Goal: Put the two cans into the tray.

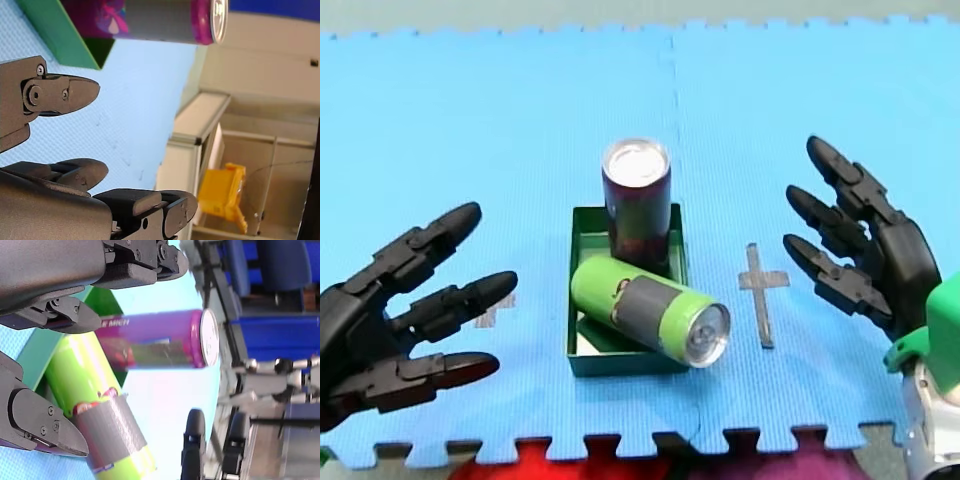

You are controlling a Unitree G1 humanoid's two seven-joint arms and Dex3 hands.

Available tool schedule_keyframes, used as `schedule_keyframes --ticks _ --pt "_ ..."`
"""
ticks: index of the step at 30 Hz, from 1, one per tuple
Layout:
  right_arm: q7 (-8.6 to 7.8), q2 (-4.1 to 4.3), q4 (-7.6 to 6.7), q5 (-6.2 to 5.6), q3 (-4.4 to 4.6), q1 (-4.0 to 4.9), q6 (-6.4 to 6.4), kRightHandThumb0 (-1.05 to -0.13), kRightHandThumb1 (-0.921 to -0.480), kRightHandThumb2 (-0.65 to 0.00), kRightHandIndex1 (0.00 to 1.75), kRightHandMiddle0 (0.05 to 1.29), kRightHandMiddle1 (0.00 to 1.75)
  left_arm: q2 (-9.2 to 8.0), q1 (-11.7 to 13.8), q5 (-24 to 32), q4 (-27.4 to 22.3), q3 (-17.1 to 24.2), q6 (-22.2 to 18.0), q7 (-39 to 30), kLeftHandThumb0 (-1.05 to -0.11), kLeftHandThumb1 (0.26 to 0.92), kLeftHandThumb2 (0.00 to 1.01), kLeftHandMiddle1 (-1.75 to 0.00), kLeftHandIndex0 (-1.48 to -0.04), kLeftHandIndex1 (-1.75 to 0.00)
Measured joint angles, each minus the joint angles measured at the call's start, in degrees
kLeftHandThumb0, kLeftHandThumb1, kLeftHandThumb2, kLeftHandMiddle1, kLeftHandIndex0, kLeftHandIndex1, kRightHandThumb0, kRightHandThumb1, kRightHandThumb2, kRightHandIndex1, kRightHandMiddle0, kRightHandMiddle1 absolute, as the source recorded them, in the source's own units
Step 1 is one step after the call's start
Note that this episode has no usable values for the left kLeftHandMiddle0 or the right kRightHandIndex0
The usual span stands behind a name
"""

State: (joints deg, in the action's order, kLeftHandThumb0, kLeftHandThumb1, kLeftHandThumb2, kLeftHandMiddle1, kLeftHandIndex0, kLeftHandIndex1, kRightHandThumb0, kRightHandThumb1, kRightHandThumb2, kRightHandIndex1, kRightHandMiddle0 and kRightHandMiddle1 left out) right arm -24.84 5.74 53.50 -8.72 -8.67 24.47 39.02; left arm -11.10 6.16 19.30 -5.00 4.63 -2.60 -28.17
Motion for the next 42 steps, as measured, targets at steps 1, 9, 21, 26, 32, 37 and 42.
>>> schedule_keyframes --ticks 1,9,21,26,32,37,42 --pt "0.0 0.01 0.08 0.02 0.01 0.0 0.07 -1.048 -0.921 -0.301 0.0 0.31 0.0 0.09 0.0 -0.1 0.2 0.1 -0.5 0.2 -1.048 0.673 0.0 -0.01 -0.19 -0.01" --pt "0.0 0.16 0.35 0.25 0.06 -0.01 0.52 -1.048 -0.921 -0.305 0.0 0.31 0.0 0.64 0.0 -0.8 2.1 0.6 -3.1 0.7 -1.048 0.688 0.01 -0.02 -0.2 -0.01" --pt "-0.91 0.69 0.63 0.13 -0.07 -0.35 1.11 -1.048 -0.921 -0.311 0.0 0.31 0.0 2.87 -0.3 -1.8 6.5 0.9 -8.2 2.2 -1.048 0.702 0.01 -0.02 -0.22 -0.01" --pt "-1.7 0.98 1.45 -0.11 -0.32 -0.31 1.33 -1.048 -0.921 -0.312 0.0 0.31 0.0 4.0 -1.1 -1.8 9.6 1.6 -10.7 2.9 -1.048 0.701 0.01 -0.03 -0.23 -0.01" --pt "-3.16 1.52 3.31 -0.17 -0.61 0.42 2.58 -1.048 -0.921 -0.315 0.0 0.31 0.0 6.51 -2.9 -4.6 15.3 2.8 -18.1 7.3 -1.048 0.696 0.0 -0.04 -0.26 -0.02" --pt "-3.95 1.56 4.24 0.06 -0.5 0.64 3.32 -1.048 -0.921 -0.316 0.0 0.3 0.0 8.67 -5.7 -6.6 21.9 3.4 -24.8 10.6 -1.048 0.677 0.0 -0.05 -0.3 -0.03" --pt "-3.99 1.56 4.37 0.53 -0.19 0.71 4.3 -1.048 -0.921 -0.316 0.0 0.3 0.0 9.49 -9.3 -10.8 28.5 4.0 -29.7 15.8 -1.048 0.67 0.0 -0.05 -0.33 -0.03"
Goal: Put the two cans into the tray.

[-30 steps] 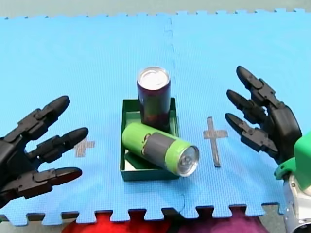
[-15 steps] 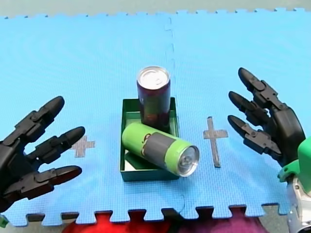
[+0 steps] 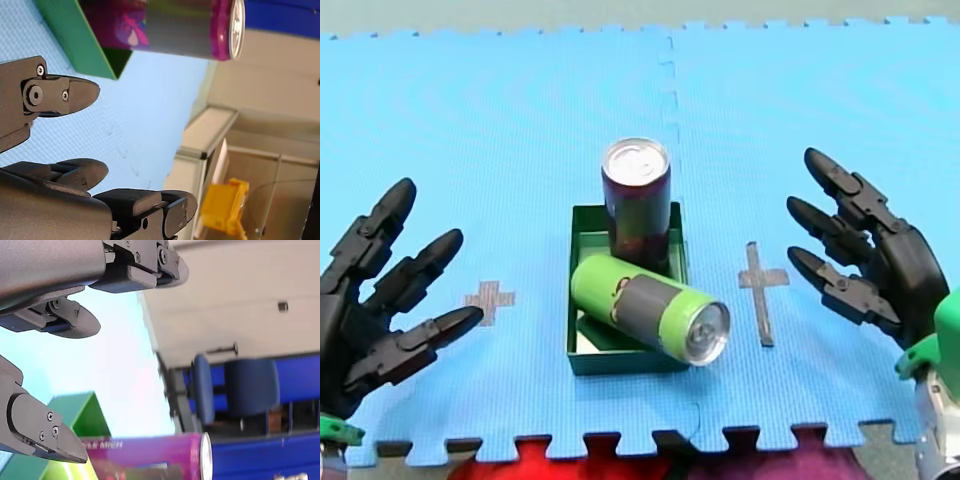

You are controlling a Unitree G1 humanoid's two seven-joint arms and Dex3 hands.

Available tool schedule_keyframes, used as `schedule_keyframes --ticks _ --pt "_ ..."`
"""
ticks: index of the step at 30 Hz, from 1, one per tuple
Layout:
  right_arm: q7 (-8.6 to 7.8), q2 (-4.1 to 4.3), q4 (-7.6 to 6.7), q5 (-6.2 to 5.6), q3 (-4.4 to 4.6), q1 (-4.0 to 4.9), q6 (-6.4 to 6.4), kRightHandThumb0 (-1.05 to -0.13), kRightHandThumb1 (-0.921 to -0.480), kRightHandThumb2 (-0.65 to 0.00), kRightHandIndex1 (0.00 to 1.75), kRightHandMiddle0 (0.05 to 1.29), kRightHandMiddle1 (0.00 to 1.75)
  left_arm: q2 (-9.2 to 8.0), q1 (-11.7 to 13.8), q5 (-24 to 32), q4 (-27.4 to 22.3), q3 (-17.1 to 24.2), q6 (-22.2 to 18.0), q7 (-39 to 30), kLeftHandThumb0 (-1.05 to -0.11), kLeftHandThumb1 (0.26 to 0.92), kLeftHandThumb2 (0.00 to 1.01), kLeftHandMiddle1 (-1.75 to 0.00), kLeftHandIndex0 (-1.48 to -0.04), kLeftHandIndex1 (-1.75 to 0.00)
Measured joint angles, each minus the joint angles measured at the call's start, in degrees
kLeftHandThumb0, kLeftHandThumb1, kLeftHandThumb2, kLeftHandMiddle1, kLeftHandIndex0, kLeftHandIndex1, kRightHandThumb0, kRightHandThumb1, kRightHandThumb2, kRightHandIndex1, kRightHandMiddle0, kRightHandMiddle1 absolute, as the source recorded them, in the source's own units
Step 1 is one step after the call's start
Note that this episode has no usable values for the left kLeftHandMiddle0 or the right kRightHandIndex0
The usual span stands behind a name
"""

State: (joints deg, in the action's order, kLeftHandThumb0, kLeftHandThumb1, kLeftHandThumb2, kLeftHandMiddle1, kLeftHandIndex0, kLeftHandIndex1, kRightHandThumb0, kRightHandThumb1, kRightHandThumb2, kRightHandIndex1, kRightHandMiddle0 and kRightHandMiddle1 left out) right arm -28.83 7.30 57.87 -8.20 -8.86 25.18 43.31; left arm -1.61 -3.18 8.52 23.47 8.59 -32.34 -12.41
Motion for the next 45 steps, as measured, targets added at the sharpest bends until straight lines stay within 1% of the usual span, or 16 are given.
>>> schedule_keyframes --ticks 3,5,9,12,15,19,24,28,38,45 --pt "0.09 0.05 0.05 0.37 0.21 0.03 1.16 -1.048 -0.921 -0.317 0.01 0.3 0.0 -0.01 -2.5 -2.4 4.0 0.2 -2.3 3.1 -1.048 0.667 0.0 -0.05 -0.35 -0.03" --pt "0.23 0.13 0.13 0.67 0.35 0.03 1.61 -1.048 -0.921 -0.318 0.01 0.3 0.0 0.0 -3.4 -3.1 5.5 0.2 -3.1 4.2 -1.048 0.665 0.0 -0.04 -0.36 -0.03" --pt "0.9 0.33 0.44 1.63 0.8 0.03 2.32 -1.048 -0.921 -0.323 0.01 0.31 0.0 0.05 -4.5 -4.0 7.8 0.2 -4.8 6.1 -1.045 0.661 0.0 -0.04 -0.38 -0.02" --pt "1.64 0.41 0.43 2.43 1.31 -0.05 2.68 -1.048 -0.921 -0.327 0.01 0.31 0.0 -0.05 -5.1 -4.7 9.0 0.1 -6.1 6.8 -1.044 0.66 0.0 -0.03 -0.39 -0.02" --pt "2.14 0.4 0.02 2.76 1.7 -0.42 2.7 -1.048 -0.921 -0.33 0.01 0.31 0.0 -0.37 -5.5 -5.0 9.9 0.1 -7.1 7.2 -1.044 0.66 0.0 -0.03 -0.4 -0.01" --pt "2.27 0.41 -0.77 2.73 2.04 -0.65 2.44 -1.048 -0.921 -0.333 0.01 0.31 0.0 -0.95 -6.0 -5.2 11.2 0.1 -8.1 7.5 -1.044 0.66 0.0 -0.02 -0.4 -0.01" --pt "2.2 0.55 -1.32 2.45 2.11 -0.76 1.82 -1.048 -0.921 -0.335 0.01 0.31 0.0 -1.72 -6.7 -5.0 13.0 0.1 -9.2 7.1 -1.047 0.663 0.0 -0.02 -0.41 -0.01" --pt "2.05 0.79 -1.27 2.16 2.08 -0.75 1.54 -1.048 -0.921 -0.336 0.0 0.31 0.0 -2.46 -7.1 -3.5 13.9 0.2 -9.5 5.0 -1.045 0.662 0.0 -0.01 -0.41 -0.01" --pt "2.3 0.93 -0.77 2.28 2.17 -0.48 1.43 -1.048 -0.921 -0.337 0.0 0.31 0.0 -3.37 -6.9 0.3 12.6 -0.1 -8.9 -1.6 -1.034 0.66 0.0 0.0 -0.41 0.0" --pt "2.42 1.08 -0.78 2.33 2.22 -0.48 1.44 -1.048 -0.921 -0.337 0.0 0.31 0.0 -4.58 -6.0 1.3 9.4 0.0 -5.7 -3.6 -1.044 0.668 0.0 0.0 -0.41 0.0"
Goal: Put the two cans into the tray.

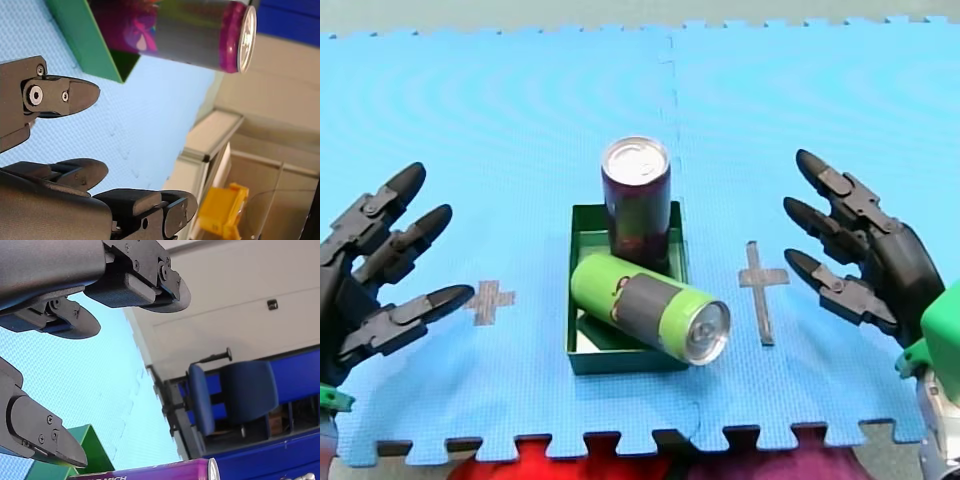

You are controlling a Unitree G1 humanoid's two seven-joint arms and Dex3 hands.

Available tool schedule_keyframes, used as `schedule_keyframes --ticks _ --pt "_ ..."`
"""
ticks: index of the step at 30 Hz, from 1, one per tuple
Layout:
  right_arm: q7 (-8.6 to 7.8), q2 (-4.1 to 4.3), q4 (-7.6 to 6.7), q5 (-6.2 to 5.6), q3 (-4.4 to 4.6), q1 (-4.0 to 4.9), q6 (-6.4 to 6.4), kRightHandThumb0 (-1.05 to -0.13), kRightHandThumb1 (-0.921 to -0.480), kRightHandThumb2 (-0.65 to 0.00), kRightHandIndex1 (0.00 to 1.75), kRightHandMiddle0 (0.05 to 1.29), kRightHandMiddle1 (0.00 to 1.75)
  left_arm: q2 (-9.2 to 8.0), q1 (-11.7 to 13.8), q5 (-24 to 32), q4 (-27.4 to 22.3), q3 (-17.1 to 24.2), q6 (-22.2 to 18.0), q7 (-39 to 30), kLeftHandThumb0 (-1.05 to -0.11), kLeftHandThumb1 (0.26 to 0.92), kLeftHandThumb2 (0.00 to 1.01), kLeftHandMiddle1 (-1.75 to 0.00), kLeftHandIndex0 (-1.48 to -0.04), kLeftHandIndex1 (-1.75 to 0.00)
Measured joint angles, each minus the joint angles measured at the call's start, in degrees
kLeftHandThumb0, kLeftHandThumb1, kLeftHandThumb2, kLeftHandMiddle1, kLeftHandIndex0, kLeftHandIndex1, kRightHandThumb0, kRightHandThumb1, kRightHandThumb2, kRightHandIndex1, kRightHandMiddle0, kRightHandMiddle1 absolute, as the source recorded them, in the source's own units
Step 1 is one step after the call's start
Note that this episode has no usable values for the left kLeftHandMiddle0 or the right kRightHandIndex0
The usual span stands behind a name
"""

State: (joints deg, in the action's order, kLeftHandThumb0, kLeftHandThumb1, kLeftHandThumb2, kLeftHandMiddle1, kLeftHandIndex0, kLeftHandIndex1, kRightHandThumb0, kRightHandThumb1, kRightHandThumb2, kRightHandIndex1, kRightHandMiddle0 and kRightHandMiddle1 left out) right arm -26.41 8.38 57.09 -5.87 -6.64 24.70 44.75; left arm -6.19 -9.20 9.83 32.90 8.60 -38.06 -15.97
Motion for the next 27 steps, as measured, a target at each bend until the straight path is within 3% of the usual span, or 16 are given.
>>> schedule_keyframes --ticks 5,27 --pt "-0.09 0.15 -0.12 -0.09 -0.01 -0.1 0.0 -1.048 -0.921 -0.338 0.0 0.31 0.0 -0.45 0.3 1.0 -1.2 0.4 1.5 -1.0 -1.048 0.672 0.0 0.0 -0.42 0.0" --pt "-0.39 0.42 0.46 -0.35 -0.07 -0.07 -0.14 -1.048 -0.921 -0.342 0.0 0.3 0.0 -0.19 0.4 2.5 -2.4 0.9 1.4 -3.1 -1.048 0.685 0.0 0.0 -0.45 -0.01"
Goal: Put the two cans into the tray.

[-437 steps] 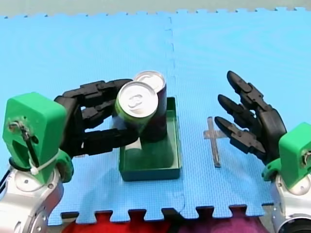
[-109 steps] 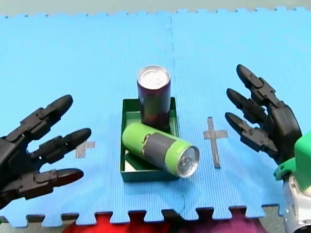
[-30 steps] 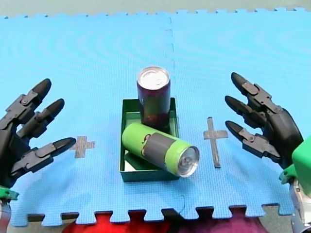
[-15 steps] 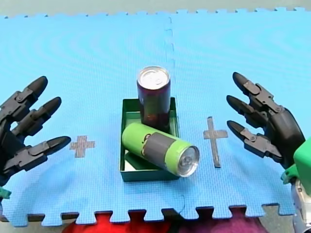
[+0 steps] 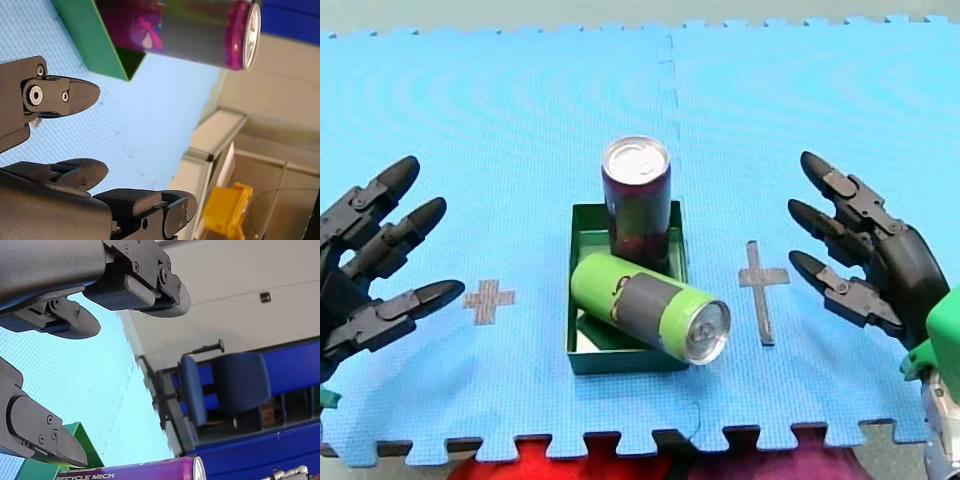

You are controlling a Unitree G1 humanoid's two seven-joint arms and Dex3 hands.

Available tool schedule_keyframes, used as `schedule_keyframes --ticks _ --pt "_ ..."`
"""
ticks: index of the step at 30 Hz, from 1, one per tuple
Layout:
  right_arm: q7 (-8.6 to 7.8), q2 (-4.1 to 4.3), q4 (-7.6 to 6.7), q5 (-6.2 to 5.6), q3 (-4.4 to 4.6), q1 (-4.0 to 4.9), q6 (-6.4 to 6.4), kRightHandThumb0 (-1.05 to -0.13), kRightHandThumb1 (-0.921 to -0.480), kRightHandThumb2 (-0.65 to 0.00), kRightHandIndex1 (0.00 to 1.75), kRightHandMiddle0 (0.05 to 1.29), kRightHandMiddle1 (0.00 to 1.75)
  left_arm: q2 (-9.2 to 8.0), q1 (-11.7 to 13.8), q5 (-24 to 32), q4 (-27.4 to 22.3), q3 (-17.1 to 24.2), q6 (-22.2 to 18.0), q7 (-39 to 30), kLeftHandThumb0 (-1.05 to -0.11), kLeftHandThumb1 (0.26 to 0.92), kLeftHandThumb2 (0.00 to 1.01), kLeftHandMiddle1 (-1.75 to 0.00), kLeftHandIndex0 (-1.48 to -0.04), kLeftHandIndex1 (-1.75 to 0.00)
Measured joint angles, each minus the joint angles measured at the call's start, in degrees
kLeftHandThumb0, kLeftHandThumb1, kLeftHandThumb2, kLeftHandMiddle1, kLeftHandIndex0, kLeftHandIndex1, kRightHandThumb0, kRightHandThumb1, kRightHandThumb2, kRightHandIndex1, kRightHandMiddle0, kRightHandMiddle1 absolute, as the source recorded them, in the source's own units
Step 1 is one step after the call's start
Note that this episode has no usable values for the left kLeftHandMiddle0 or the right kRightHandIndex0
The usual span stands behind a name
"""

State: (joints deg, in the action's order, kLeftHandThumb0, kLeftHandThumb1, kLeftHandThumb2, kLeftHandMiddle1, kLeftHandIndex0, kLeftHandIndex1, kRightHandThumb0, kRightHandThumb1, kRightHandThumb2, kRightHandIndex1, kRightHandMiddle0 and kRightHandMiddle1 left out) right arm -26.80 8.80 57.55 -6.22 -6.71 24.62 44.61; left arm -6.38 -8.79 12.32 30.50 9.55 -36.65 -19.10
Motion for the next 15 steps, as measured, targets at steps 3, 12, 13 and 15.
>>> schedule_keyframes --ticks 3,12,13,15 --pt "0.02 -0.03 0.02 0.02 0.05 0.1 -0.03 -1.048 -0.921 -0.342 0.0 0.3 0.0 0.24 -0.2 -0.2 0.1 0.0 -0.2 0.3 -1.048 0.687 0.0 0.0 -0.45 -0.01" --pt "0.43 -0.12 0.51 0.49 0.36 0.48 -0.03 -1.048 -0.921 -0.341 0.0 0.31 0.0 1.0 -0.8 -0.8 0.6 0.0 -0.5 1.5 -1.048 0.692 0.0 0.0 -0.46 -0.01" --pt "0.46 -0.13 0.54 0.53 0.38 0.52 -0.03 -1.048 -0.921 -0.341 0.0 0.31 0.0 1.0 -0.8 -0.8 0.7 0.0 -0.6 1.5 -1.048 0.692 0.0 0.0 -0.46 -0.01" --pt "0.52 -0.15 0.56 0.65 0.45 0.6 -0.03 -1.048 -0.921 -0.341 0.0 0.31 0.0 1.01 -1.0 -0.8 0.9 0.0 -0.6 1.7 -1.048 0.693 0.0 0.0 -0.46 -0.01"
